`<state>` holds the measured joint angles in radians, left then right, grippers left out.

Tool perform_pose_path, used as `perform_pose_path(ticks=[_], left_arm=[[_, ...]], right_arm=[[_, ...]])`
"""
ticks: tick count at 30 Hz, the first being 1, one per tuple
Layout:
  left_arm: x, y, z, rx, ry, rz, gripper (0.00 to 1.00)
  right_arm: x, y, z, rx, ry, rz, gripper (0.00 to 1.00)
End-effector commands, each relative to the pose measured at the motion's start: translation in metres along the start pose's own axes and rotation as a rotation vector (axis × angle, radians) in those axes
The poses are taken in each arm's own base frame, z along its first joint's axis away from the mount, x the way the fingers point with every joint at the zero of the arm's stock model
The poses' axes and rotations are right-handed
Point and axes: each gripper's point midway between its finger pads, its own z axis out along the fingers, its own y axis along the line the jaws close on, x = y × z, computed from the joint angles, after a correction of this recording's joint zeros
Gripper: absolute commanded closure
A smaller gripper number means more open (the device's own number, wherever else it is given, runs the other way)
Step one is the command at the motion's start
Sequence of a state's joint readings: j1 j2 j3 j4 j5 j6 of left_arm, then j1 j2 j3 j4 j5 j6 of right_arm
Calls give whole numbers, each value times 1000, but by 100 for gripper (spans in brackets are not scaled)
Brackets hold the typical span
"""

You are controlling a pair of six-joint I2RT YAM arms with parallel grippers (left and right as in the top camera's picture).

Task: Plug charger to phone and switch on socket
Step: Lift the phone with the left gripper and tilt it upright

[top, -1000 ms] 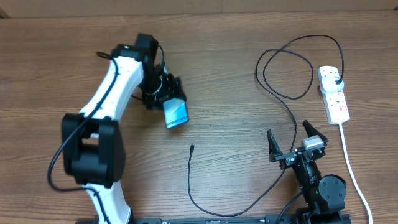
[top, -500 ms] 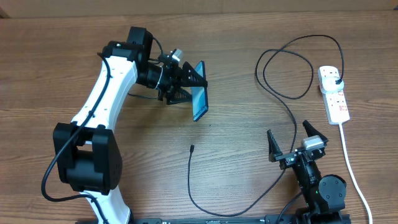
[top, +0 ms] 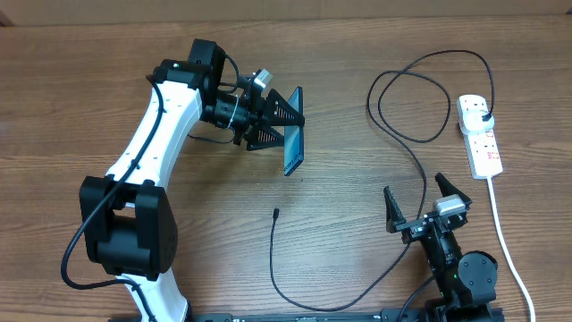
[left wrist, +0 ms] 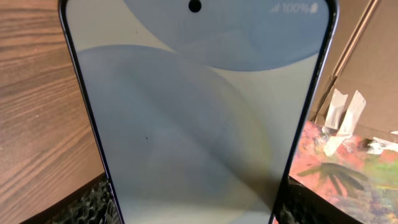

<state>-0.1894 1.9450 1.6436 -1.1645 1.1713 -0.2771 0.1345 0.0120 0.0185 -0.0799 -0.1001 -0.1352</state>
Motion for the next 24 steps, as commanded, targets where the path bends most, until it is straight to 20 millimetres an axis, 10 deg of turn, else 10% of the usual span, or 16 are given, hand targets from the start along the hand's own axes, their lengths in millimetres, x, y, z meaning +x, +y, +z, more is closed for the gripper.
perform_pose_path(ticks=[1,15,21,24], left_arm=[[6,-19,-4,60,11,53,52],[33,-14,-5,44,81,-50,64],[49,-13,-6,33,125,-165,96],[58,-14,-8,27,151,-233,96]], right_arm=[[2,0,0,2,-2,-5,0],[2,0,0,2,-2,-4,0],[2,0,0,2,-2,-4,0],[2,0,0,2,-2,-4,0]])
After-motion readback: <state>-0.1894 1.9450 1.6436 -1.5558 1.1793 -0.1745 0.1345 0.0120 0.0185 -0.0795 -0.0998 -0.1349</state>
